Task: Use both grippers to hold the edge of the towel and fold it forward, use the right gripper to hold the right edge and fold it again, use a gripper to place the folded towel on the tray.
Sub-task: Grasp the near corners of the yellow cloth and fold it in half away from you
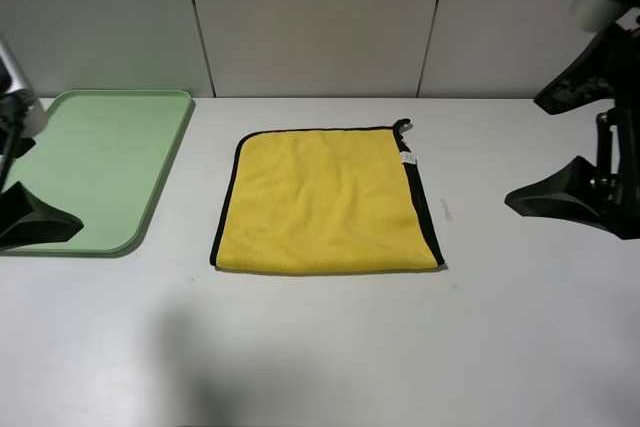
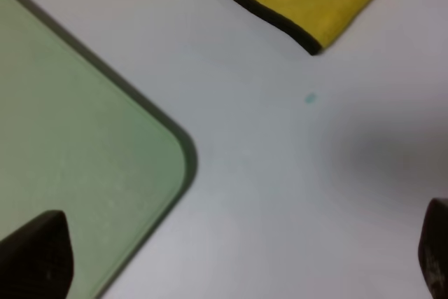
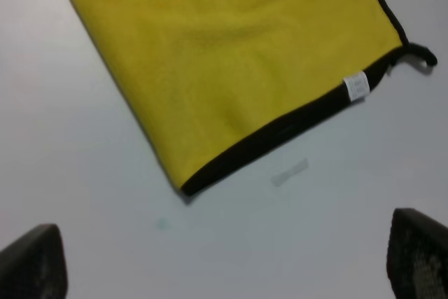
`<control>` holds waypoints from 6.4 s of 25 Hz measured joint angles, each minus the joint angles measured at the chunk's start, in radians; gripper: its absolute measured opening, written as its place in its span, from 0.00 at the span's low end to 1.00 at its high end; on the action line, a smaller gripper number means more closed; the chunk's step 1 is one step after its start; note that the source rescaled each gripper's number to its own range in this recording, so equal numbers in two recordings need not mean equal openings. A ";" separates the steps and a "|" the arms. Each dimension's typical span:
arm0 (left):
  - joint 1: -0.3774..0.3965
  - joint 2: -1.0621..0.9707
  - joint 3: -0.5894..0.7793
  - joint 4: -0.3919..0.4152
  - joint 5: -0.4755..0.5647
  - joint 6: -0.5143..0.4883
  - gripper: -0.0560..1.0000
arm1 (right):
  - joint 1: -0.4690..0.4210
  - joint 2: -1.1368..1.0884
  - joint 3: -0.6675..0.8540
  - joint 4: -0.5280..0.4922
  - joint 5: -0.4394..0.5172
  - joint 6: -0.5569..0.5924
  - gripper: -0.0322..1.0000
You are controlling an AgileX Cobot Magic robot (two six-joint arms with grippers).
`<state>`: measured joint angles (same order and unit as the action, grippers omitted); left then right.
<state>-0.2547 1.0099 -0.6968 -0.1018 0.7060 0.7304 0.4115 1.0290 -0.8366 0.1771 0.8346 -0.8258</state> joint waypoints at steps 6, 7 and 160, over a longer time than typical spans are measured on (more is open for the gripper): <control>0.000 0.161 0.000 0.000 -0.126 0.083 0.99 | 0.000 0.158 0.000 0.012 -0.064 -0.205 1.00; 0.000 0.186 0.000 0.000 -0.152 0.098 0.99 | 0.000 0.184 0.000 0.020 -0.075 -0.235 1.00; -0.344 0.286 0.037 0.006 -0.411 0.488 0.05 | 0.000 0.352 0.013 0.112 -0.073 0.006 0.03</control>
<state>-0.5992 1.2962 -0.6601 -0.0962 0.2955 1.2189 0.4115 1.3812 -0.8241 0.2893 0.7615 -0.8200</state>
